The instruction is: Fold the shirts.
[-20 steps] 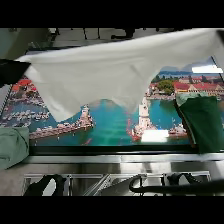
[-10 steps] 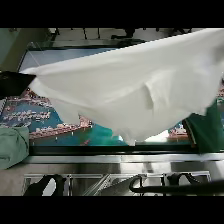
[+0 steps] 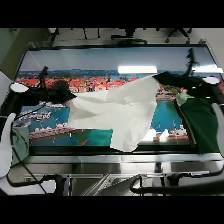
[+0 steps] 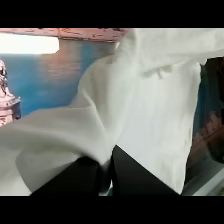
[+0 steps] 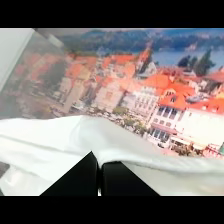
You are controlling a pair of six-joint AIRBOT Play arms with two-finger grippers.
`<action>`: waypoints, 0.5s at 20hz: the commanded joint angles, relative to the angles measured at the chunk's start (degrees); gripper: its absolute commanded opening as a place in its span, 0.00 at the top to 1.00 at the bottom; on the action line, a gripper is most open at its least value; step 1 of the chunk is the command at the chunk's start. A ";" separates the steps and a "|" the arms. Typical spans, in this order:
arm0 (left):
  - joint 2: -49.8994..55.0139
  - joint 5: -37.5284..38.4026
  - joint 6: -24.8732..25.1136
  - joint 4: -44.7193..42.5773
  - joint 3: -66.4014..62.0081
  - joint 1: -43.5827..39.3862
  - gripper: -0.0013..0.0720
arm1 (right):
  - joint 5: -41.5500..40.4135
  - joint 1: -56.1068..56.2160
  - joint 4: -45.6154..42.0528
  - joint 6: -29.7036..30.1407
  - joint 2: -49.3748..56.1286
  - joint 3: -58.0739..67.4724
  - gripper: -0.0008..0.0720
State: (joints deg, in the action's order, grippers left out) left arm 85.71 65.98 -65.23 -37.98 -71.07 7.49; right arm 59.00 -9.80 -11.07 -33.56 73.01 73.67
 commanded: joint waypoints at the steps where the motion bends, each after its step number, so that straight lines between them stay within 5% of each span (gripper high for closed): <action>1: 12.61 -0.15 0.90 0.15 -9.46 0.44 0.15 | -7.87 4.17 -0.04 0.85 9.07 0.17 0.95; 2: 14.47 2.51 0.74 0.09 -13.40 1.44 0.06 | -7.82 3.80 -0.22 0.83 9.05 0.70 0.80; 3: 15.54 5.75 0.66 0.00 -16.83 2.60 0.08 | -7.04 3.04 -0.63 0.81 8.48 1.38 0.59; 4: 16.02 9.09 0.48 -0.09 -19.63 3.72 0.08 | -5.46 1.68 -1.05 0.72 7.17 1.79 0.50; 8: 14.08 22.49 -4.50 -9.16 -23.78 6.25 0.08 | 3.48 -6.75 -10.49 -13.99 -1.16 1.55 0.46; 10: 10.01 23.45 -4.87 -13.66 -18.47 5.81 0.08 | 7.87 -10.56 -17.40 -21.14 -5.35 -0.28 0.46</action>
State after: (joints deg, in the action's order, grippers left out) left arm 98.52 83.18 -68.16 -44.71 -91.39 12.84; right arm 60.49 -15.49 -19.27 -43.79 72.55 74.67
